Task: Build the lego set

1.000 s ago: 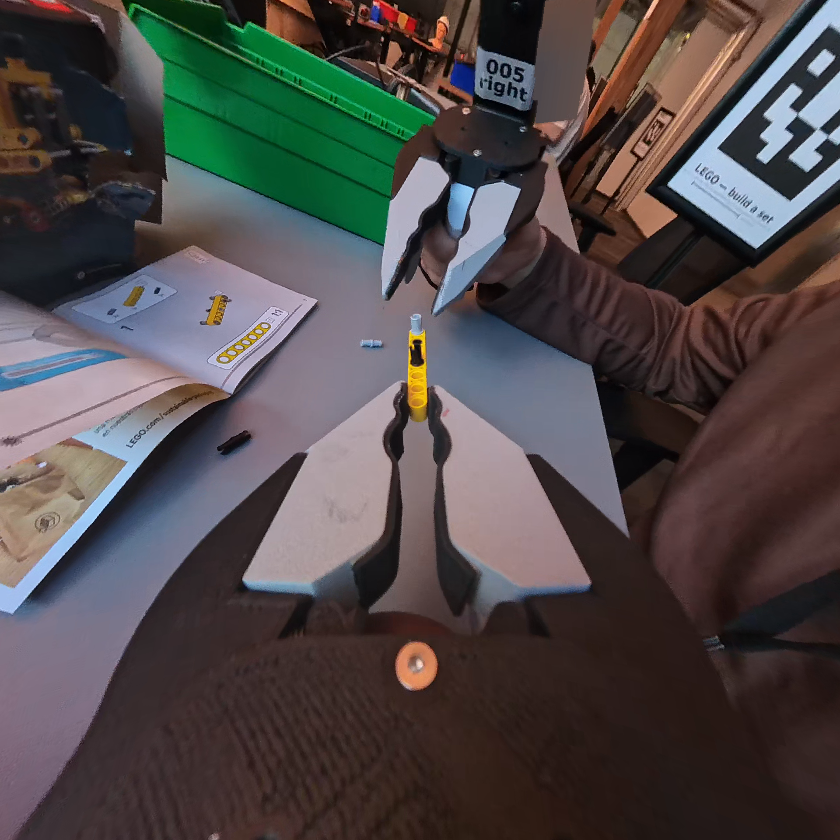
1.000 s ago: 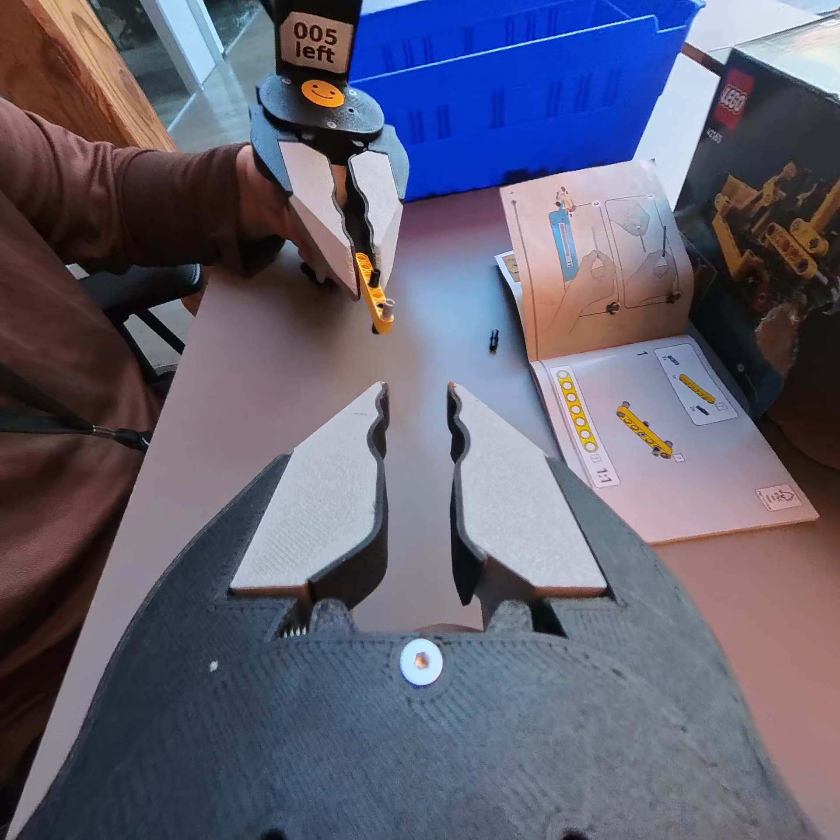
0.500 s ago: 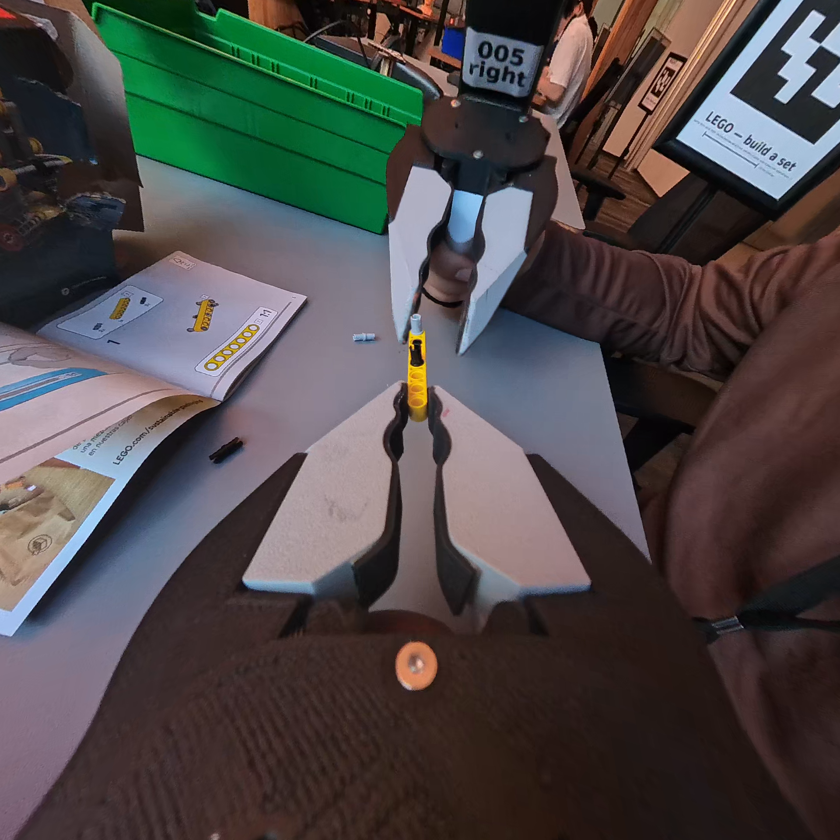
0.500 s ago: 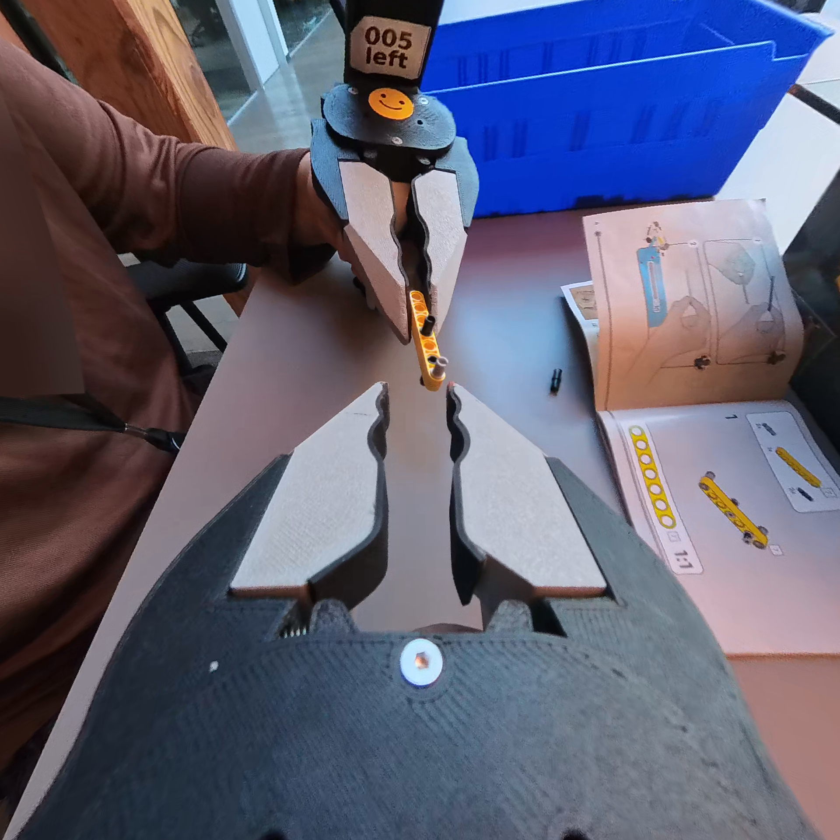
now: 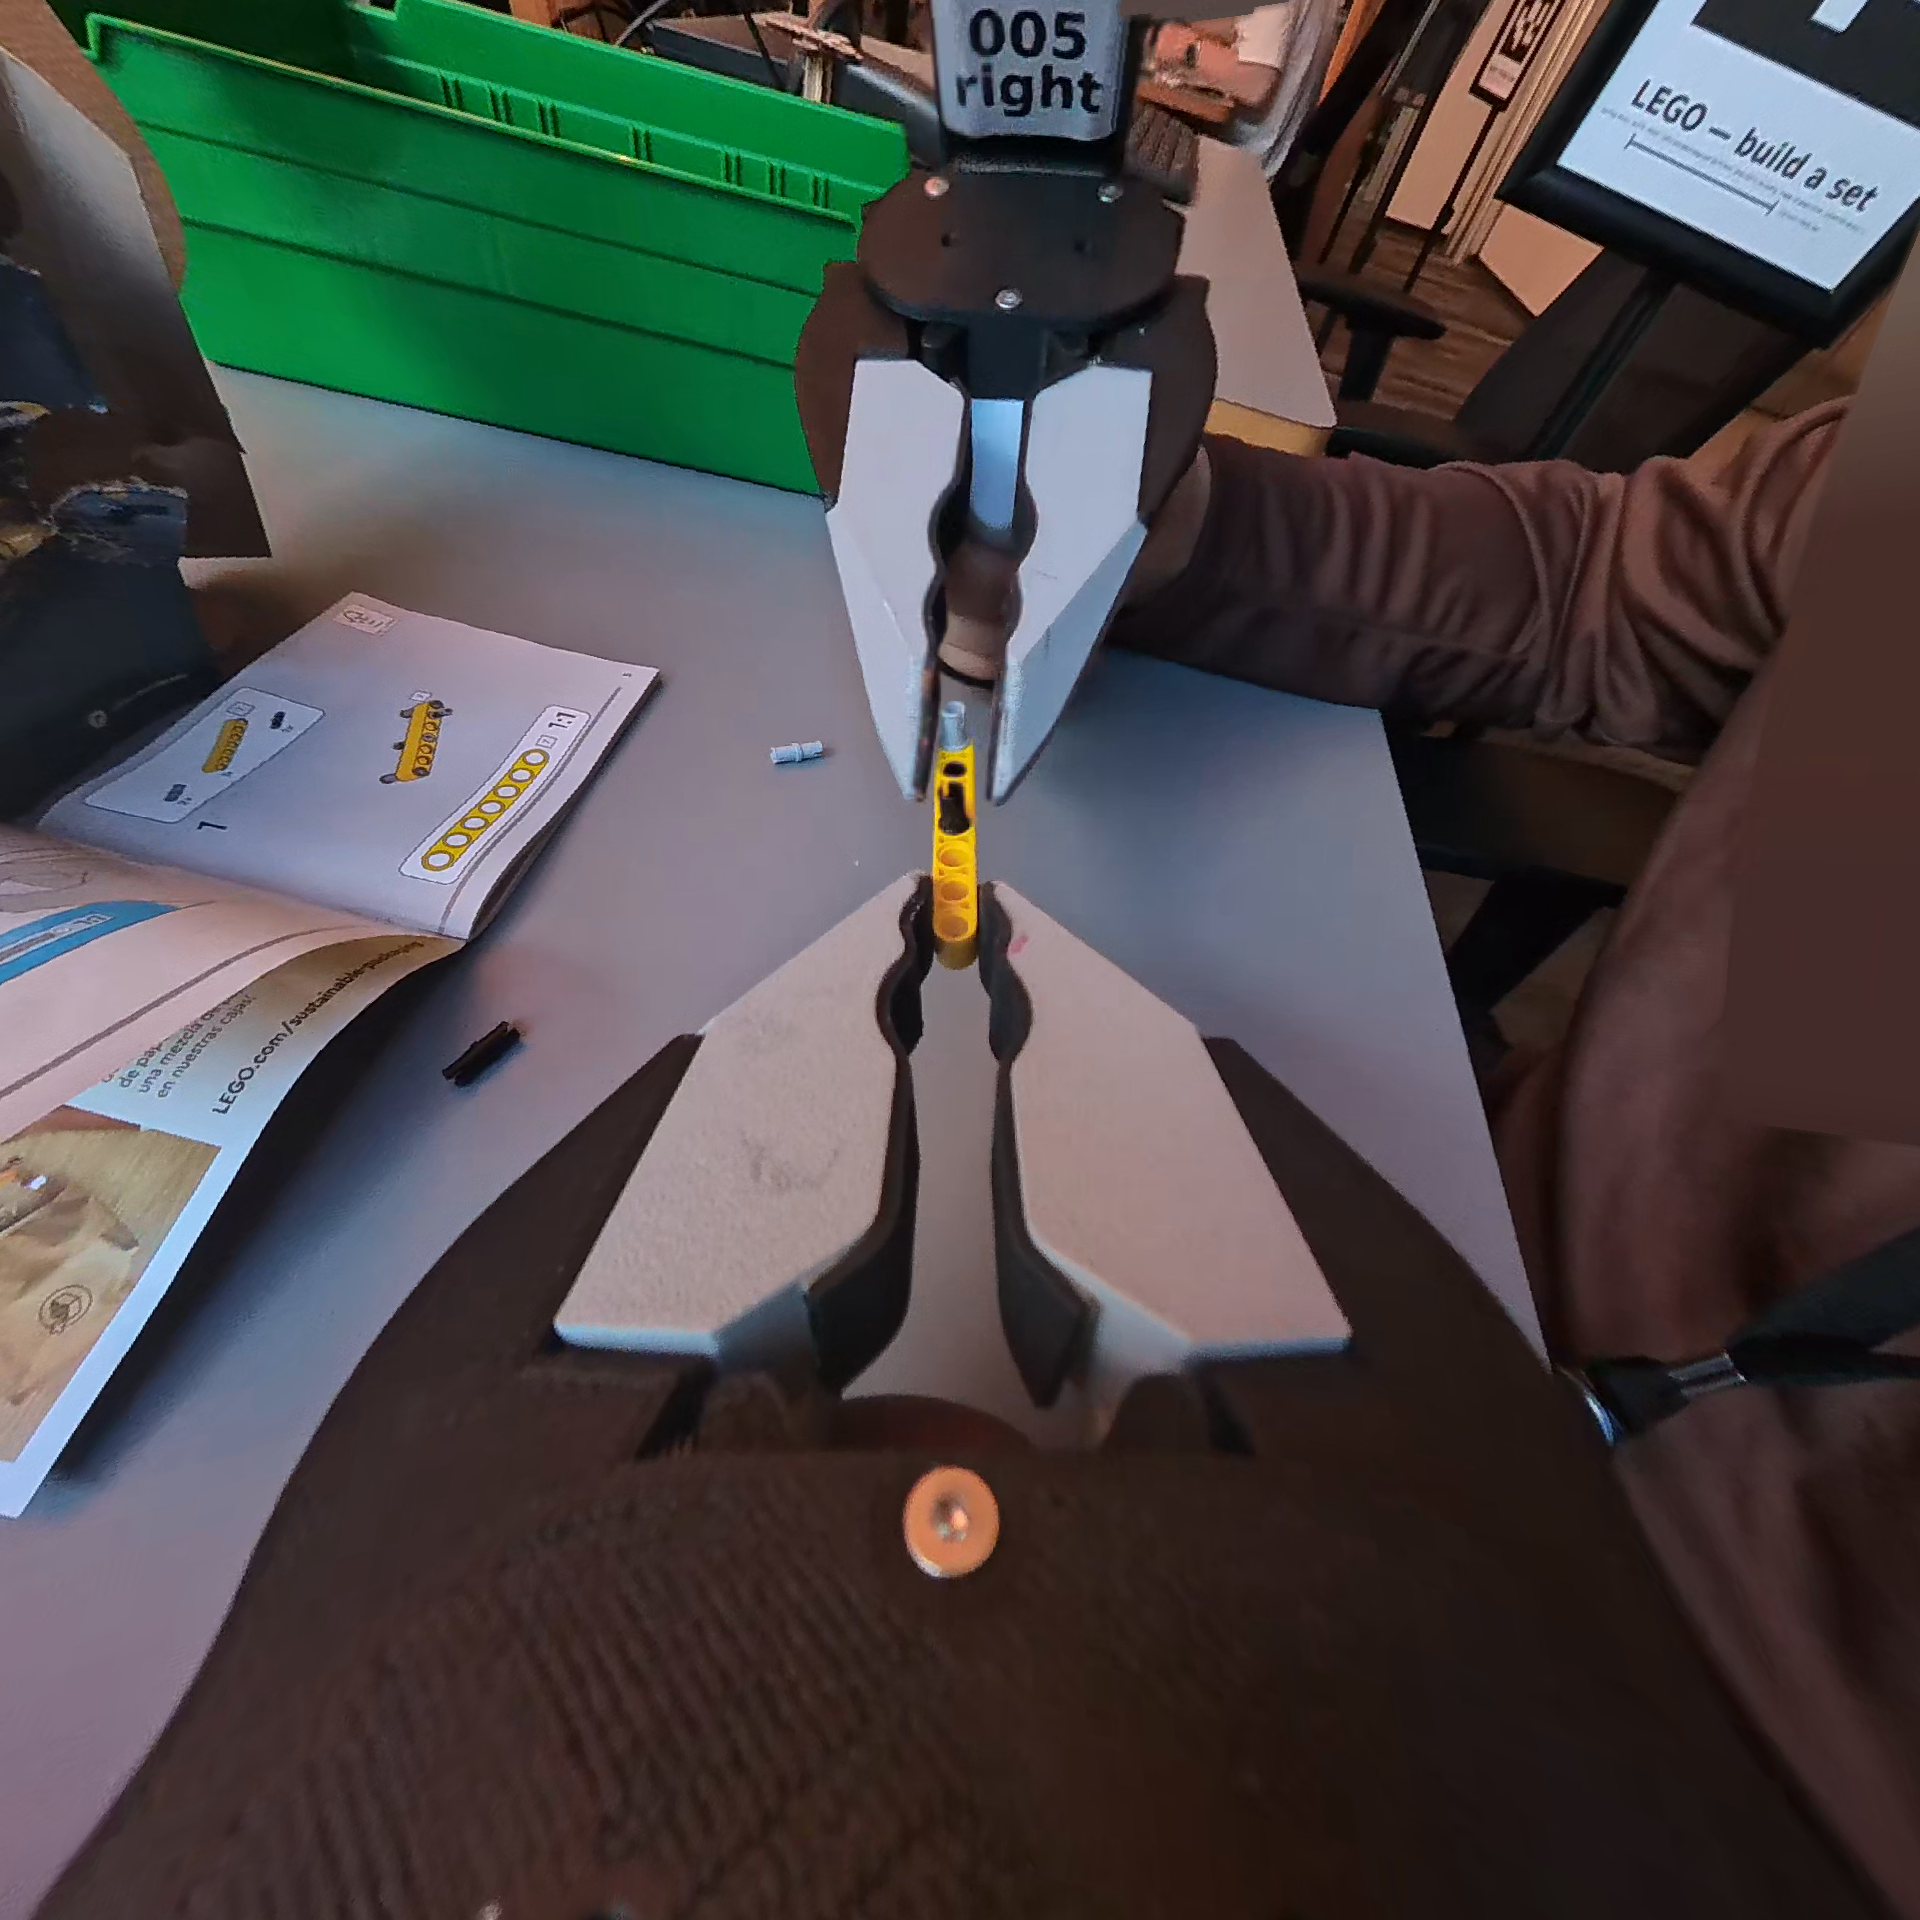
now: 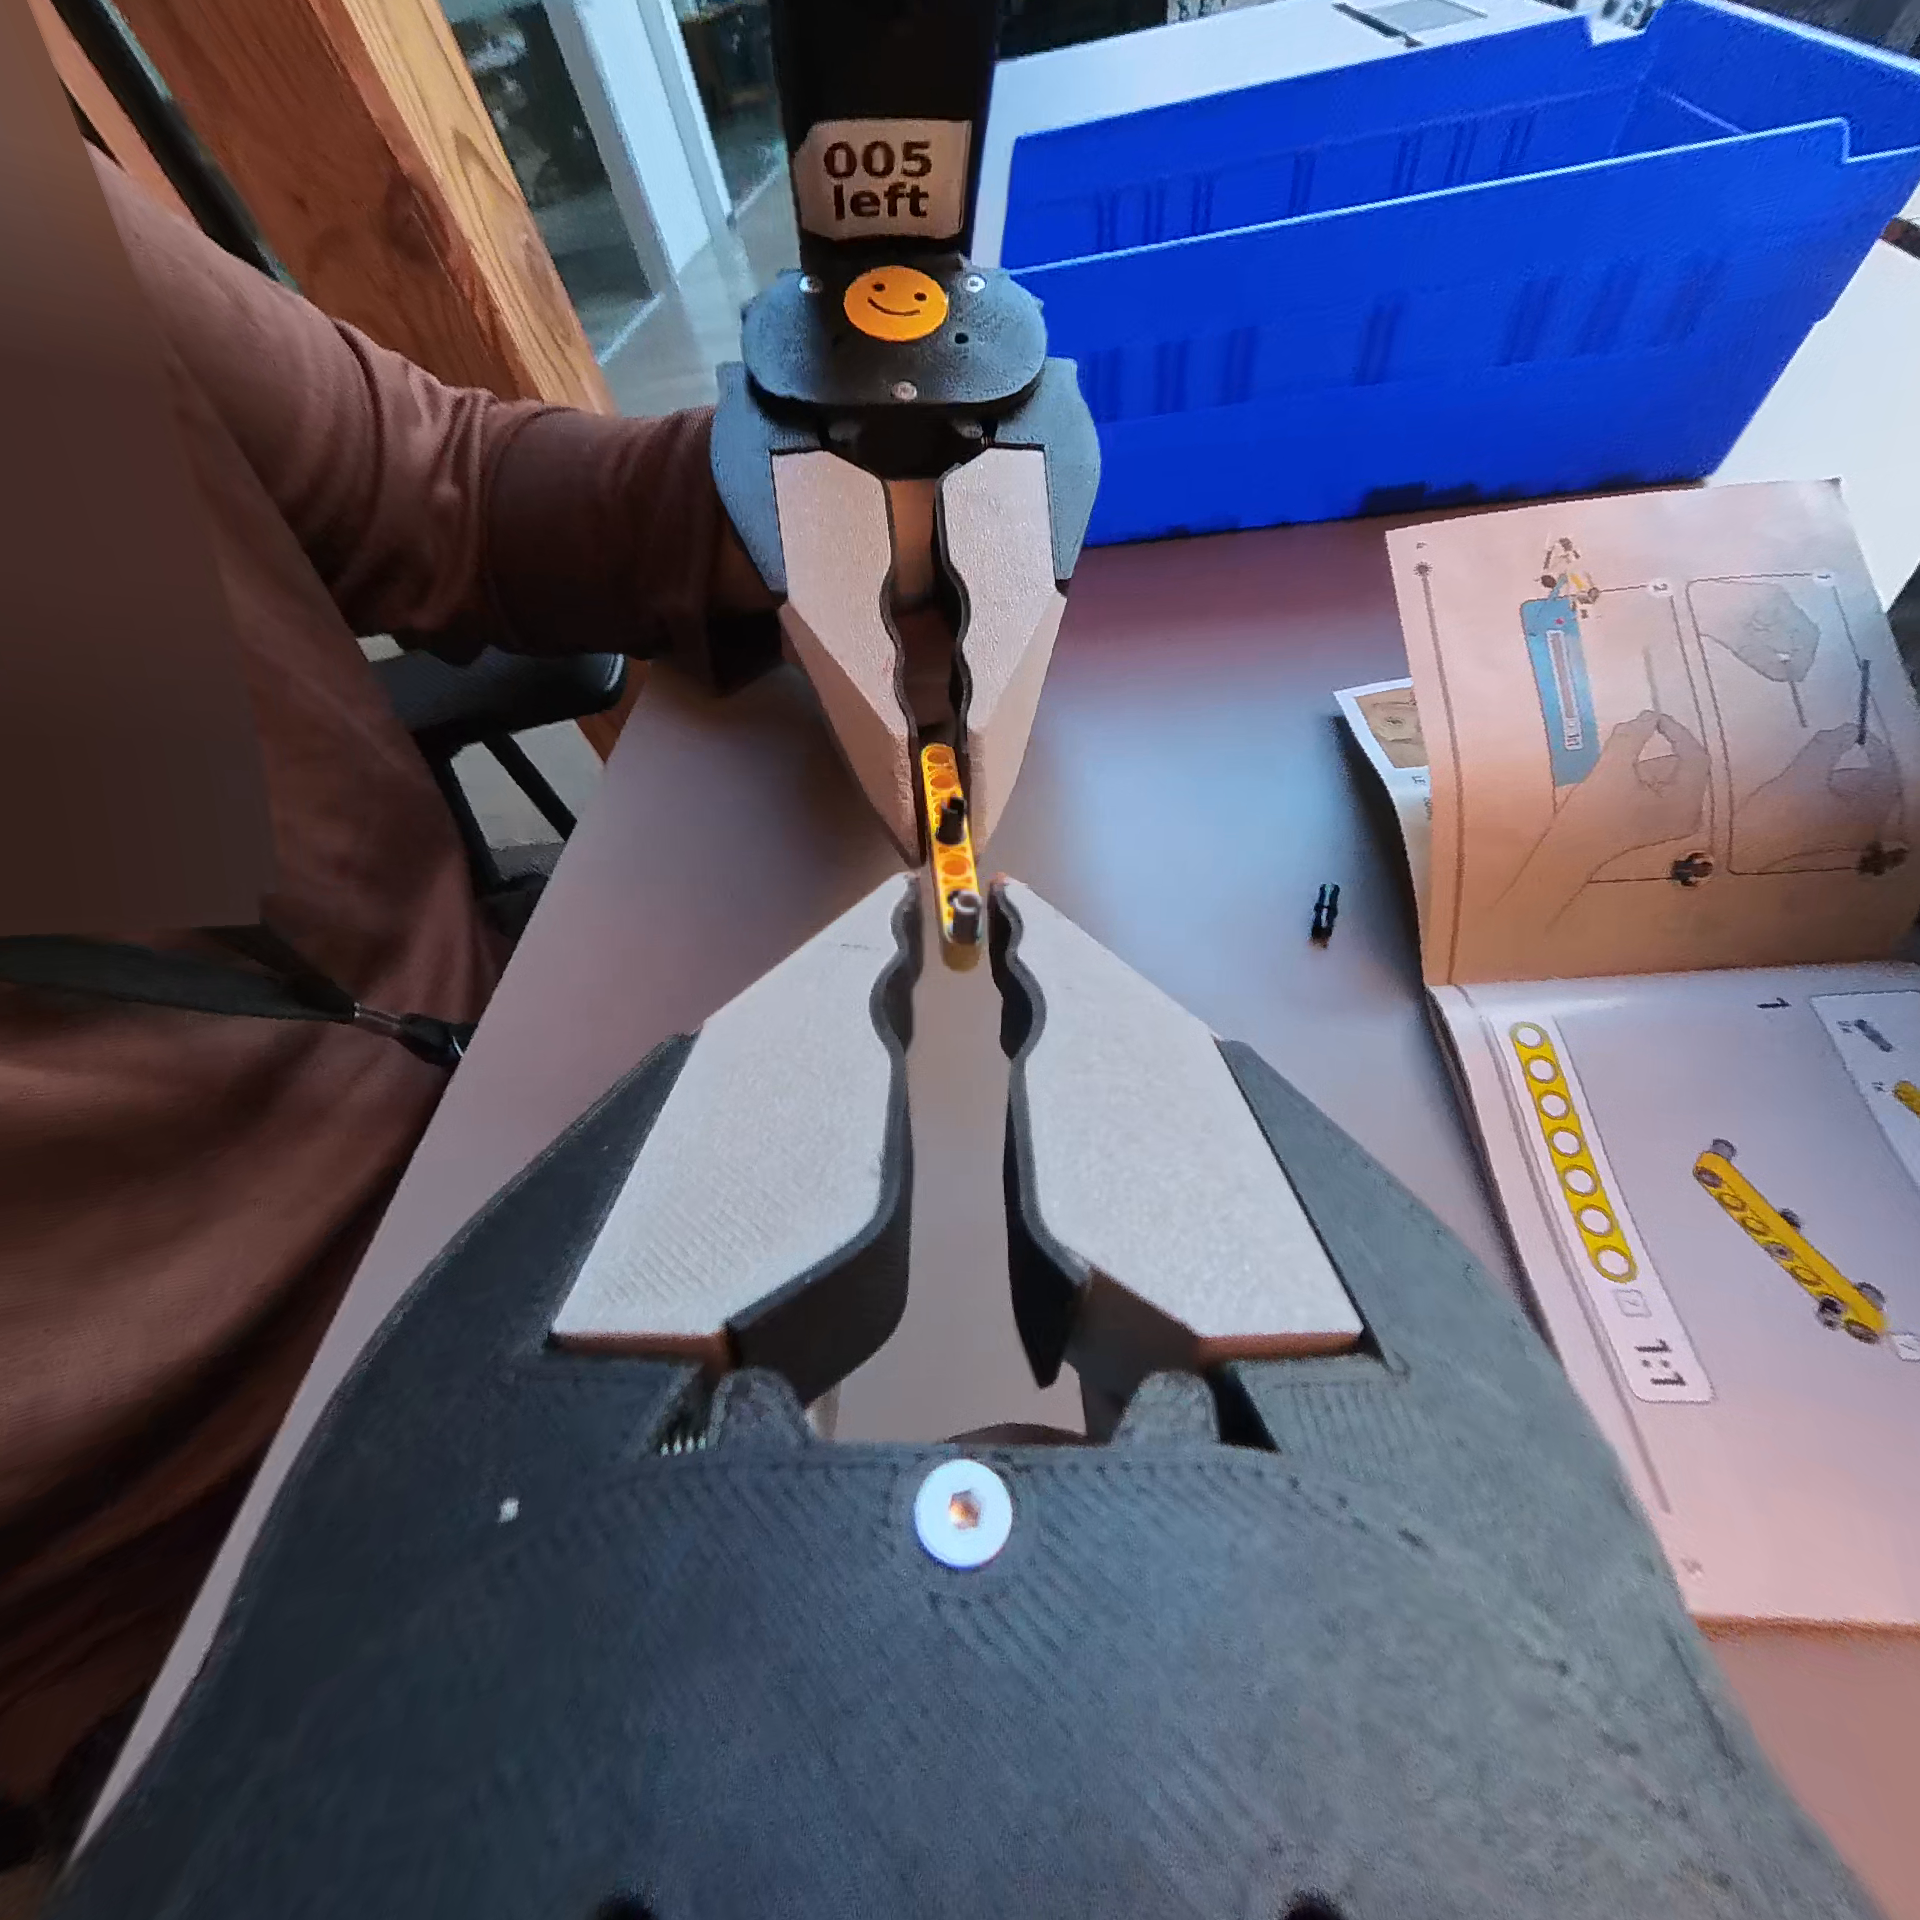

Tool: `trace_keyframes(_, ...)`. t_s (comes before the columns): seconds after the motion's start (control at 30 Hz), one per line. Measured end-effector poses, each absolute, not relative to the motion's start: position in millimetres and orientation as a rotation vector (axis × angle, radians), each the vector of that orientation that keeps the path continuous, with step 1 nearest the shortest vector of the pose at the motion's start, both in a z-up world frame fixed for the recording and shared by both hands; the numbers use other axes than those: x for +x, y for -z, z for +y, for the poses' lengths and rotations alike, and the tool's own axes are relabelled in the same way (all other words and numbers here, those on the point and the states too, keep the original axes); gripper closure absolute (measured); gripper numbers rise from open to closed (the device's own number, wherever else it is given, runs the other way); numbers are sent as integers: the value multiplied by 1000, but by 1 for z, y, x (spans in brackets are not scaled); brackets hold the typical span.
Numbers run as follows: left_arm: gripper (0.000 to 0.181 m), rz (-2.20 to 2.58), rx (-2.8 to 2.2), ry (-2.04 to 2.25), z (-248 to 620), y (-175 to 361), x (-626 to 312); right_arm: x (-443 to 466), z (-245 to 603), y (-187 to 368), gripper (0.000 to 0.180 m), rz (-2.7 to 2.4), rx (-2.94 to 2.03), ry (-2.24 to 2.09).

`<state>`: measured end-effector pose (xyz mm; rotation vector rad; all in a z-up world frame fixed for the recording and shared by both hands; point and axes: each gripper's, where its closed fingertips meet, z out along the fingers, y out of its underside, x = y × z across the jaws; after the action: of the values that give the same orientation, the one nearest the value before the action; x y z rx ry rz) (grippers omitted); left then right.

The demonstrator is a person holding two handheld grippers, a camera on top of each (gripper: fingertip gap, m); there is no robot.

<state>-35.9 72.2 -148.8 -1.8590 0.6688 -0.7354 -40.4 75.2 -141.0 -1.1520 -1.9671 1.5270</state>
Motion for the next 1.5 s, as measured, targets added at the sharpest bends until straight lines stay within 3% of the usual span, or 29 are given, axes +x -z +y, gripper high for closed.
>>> trace_keyframes(0.87, 175, 643, -1802, 709, 75, 140, -41, -39, 80, 139, 175, -1946, -1143, -1547)
trace_keyframes(1.5, 176, 528, -1814, 804, 80, 137, -51, -44, 86, 143, 167, -1913, -1223, -1566)
